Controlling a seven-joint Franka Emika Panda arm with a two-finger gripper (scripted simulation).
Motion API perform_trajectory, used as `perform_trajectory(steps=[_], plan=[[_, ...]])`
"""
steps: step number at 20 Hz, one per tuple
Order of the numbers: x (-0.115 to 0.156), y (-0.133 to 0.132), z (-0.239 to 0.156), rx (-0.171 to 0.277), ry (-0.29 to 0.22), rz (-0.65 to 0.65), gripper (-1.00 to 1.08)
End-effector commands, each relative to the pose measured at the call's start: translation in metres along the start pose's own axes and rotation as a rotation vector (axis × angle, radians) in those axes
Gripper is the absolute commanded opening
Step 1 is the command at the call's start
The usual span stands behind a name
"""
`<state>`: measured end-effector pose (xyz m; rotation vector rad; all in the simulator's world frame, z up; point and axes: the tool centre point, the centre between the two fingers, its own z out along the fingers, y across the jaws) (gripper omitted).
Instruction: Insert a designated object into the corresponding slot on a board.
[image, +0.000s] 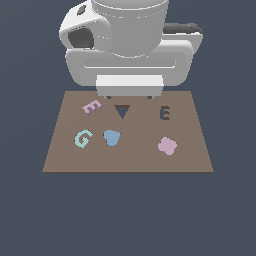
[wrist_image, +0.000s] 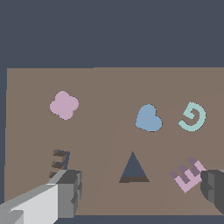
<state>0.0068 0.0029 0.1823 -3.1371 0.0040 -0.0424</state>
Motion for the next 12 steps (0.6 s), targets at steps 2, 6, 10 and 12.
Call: perform_trajectory(steps=[2,6,10,12], plan=[[0.000,0.000,0.000,0.000,0.000,0.001,1.00],[0.000,0.004,0.003,-0.001,-0.001,0.024,1.00],[-0.001,0.013,0.011,-0.002,-0.002,0.078,1.00],[-0.002,0.019,0.017,-0.003,-0.003,0.117,1.00]])
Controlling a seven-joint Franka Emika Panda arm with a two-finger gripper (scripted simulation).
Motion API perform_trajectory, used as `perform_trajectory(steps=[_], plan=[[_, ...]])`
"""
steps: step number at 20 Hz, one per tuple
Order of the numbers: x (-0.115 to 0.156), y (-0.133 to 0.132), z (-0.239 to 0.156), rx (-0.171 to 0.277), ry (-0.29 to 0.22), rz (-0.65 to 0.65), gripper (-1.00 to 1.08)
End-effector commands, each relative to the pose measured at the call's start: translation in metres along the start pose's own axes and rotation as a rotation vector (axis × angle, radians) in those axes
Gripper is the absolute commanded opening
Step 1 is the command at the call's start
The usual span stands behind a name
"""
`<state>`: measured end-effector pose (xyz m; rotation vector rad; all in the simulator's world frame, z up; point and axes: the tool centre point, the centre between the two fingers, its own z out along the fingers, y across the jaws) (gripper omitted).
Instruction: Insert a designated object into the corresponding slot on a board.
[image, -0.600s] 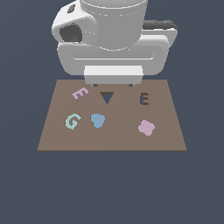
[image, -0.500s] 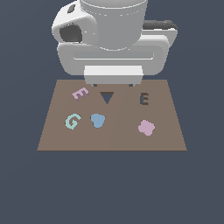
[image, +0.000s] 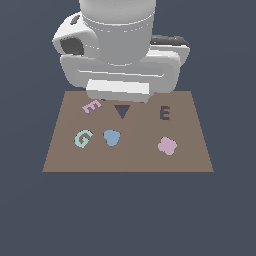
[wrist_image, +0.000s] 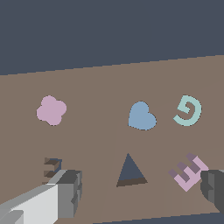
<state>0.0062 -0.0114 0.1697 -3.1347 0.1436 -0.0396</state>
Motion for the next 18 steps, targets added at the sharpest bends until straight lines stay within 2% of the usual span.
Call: perform_trajectory(steps=[1,9,18], plan=[[-0.001,0.009,0.007,-0.001,-0.002,0.050,1.00],[-0.010,0.050,0.044,-0.007,-0.008,0.307,1.00],[-0.037,0.098,0.090,-0.014,-0.016,0.640,1.00]])
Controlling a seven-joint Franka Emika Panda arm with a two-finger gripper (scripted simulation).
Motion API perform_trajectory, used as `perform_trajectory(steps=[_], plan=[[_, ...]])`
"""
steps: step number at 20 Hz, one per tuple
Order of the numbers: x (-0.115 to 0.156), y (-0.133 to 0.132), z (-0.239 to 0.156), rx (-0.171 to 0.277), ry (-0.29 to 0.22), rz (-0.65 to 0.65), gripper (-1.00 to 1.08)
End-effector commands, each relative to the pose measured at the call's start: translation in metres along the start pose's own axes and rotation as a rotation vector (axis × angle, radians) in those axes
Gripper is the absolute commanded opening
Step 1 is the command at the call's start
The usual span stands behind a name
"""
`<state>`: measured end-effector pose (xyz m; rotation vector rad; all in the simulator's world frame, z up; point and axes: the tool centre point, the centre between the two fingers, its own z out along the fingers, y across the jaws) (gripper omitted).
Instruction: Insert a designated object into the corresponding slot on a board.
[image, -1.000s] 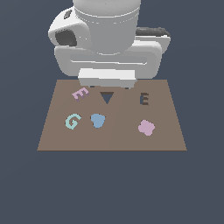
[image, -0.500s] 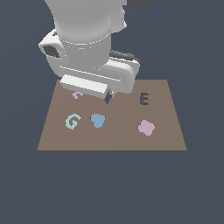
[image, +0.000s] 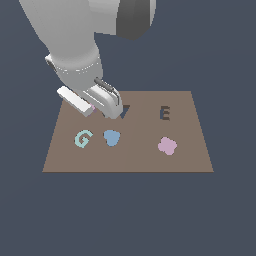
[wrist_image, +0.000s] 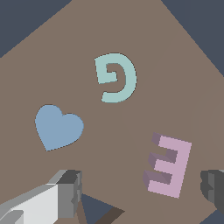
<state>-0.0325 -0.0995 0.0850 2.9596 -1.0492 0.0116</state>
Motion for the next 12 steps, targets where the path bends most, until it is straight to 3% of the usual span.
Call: perform_trajectory(steps=[1,12], plan=[[-0.001,0.012,0.011,-0.001,-0.001,0.078,1.00],[-0.008,0.039,0.035,-0.003,-0.007,0.247,1.00]])
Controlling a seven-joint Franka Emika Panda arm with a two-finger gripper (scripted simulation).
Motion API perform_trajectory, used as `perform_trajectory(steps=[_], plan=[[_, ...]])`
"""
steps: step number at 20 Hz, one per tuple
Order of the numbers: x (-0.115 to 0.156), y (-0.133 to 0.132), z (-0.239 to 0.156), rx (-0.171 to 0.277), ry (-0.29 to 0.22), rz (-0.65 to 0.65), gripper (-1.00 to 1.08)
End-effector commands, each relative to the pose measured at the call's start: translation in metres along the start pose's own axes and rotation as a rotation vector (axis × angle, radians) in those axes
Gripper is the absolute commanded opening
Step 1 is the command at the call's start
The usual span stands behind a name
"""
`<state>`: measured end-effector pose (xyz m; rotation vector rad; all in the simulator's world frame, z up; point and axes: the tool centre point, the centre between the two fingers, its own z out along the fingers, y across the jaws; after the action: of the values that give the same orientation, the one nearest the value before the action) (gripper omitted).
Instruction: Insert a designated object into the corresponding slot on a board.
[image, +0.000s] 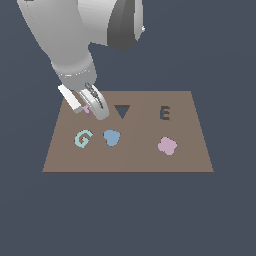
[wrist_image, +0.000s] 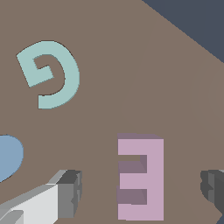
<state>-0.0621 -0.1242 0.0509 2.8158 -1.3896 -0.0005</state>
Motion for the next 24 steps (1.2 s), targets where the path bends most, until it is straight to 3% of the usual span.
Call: perform_trajectory(steps=[1,17,18,24], plan=[[0.000,0.002,0.002,0.001,0.000,0.013,1.00],[-0.001,0.001,0.021,0.002,-0.001,0.007,1.00],[-0.001,0.001,0.021,0.002,-0.001,0.007,-1.00],[-0.001,0.001,0.021,0.002,-0.001,0.007,-1.00]])
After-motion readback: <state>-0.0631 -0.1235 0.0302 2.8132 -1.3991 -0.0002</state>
